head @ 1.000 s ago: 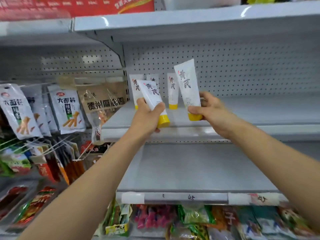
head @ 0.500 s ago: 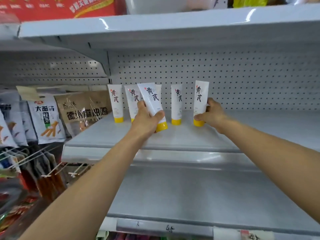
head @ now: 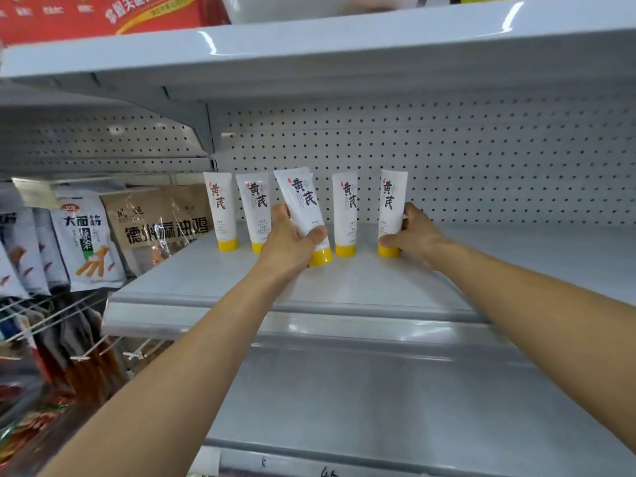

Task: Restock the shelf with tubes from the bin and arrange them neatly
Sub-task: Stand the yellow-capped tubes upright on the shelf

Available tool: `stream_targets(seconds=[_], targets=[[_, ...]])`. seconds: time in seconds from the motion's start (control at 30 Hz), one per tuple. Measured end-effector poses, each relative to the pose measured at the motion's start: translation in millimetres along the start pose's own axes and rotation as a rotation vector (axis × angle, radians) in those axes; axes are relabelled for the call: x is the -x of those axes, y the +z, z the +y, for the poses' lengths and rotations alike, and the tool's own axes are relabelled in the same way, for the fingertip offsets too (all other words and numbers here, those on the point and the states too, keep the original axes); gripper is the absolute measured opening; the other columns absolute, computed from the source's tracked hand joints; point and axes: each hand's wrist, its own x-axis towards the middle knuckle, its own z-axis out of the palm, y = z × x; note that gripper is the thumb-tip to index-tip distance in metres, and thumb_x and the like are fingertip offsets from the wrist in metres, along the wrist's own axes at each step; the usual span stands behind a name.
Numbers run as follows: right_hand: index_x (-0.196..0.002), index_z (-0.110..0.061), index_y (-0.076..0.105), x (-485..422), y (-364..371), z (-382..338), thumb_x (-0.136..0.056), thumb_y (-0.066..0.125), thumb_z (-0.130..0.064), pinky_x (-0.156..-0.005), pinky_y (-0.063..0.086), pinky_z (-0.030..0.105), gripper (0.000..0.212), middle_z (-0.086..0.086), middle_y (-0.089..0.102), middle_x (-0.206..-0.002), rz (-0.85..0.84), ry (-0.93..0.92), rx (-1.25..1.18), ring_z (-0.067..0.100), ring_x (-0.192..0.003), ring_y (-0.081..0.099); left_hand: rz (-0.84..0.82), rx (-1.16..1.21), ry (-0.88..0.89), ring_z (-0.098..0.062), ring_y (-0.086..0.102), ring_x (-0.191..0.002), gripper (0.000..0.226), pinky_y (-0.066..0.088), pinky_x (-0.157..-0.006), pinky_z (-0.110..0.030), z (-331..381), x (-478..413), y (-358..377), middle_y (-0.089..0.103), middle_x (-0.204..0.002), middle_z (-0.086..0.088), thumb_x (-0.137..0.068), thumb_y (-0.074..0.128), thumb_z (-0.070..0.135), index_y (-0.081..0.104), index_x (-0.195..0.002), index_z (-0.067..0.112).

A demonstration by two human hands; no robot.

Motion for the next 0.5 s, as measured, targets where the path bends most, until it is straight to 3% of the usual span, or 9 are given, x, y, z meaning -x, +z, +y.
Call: stream_targets(seconds=[0.1,0.2,0.27,0.33,0.4,0.5], targets=[[-0.135,-0.007,0.035,2.6,-0.8,1.3,-0.079,0.076,-0.012,-0.083,0.048,0.036,0.07,0.012,0.053,-0.129,-0.006,0.09,0.039,0.028,-0.11,0.055,-0.022,0.003,0.002,-0.024,0.063,-0.105,0.047,0.058,-0.08,-0.051,-0.6,0.7,1.6,0.059,-0.122,0.0,-0.089,0.065,0.021,0.033,-0.123,0.023],[-0.137,-0.003,0.034,12.1,-5.7,-5.8,-0.075,0.079,-0.02,-0.09,0.045,0.036,0.078,0.013,0.045,-0.135,0.189,0.162,0.058,0.031,-0.123,0.047,-0.031,-0.016,0.015,-0.024,0.064,-0.102,0.049,0.058,-0.079,-0.05,0.4,2.8,0.8,0.06,-0.121,-0.002,-0.085,0.07,0.019,0.036,-0.12,0.022],[-0.127,-0.004,0.042,26.0,-5.5,-16.3,-0.073,0.079,-0.016,-0.089,0.045,0.036,0.067,0.009,0.05,-0.122,0.272,0.072,0.027,0.029,-0.118,0.049,-0.046,-0.049,0.021,-0.023,0.066,-0.099,0.051,0.058,-0.081,-0.049,2.5,3.8,1.7,0.063,-0.115,-0.001,-0.082,0.073,0.019,0.039,-0.12,0.021],[-0.12,-0.009,0.047,47.6,-0.7,-30.4,-0.071,0.081,-0.016,-0.084,0.048,0.035,0.06,0.0,0.05,-0.101,0.113,-0.054,0.021,0.024,-0.104,0.054,-0.06,-0.076,0.037,-0.02,0.066,-0.091,0.052,0.059,-0.076,-0.044,7.3,5.9,5.9,0.063,-0.102,0.002,-0.081,0.075,0.018,0.041,-0.12,0.017],[-0.116,-0.015,0.051,69.8,7.3,-45.1,-0.067,0.084,-0.022,-0.085,0.05,0.033,0.06,-0.004,0.051,-0.098,-0.108,-0.138,0.152,0.018,-0.096,0.055,-0.07,-0.088,0.063,-0.015,0.065,-0.083,0.052,0.06,-0.068,-0.038,14.7,8.6,13.3,0.06,-0.093,0.007,-0.079,0.076,0.02,0.042,-0.118,0.015],[-0.102,-0.014,0.055,83.2,13.0,-56.4,-0.065,0.084,-0.028,-0.076,0.051,0.032,0.049,-0.007,0.057,-0.087,-0.142,-0.213,0.236,0.013,-0.08,0.057,-0.086,-0.107,0.098,-0.013,0.066,-0.084,0.057,0.061,-0.069,-0.039,24.7,11.6,27.3,0.063,-0.099,0.006,-0.075,0.079,0.028,0.042,-0.117,0.016]])
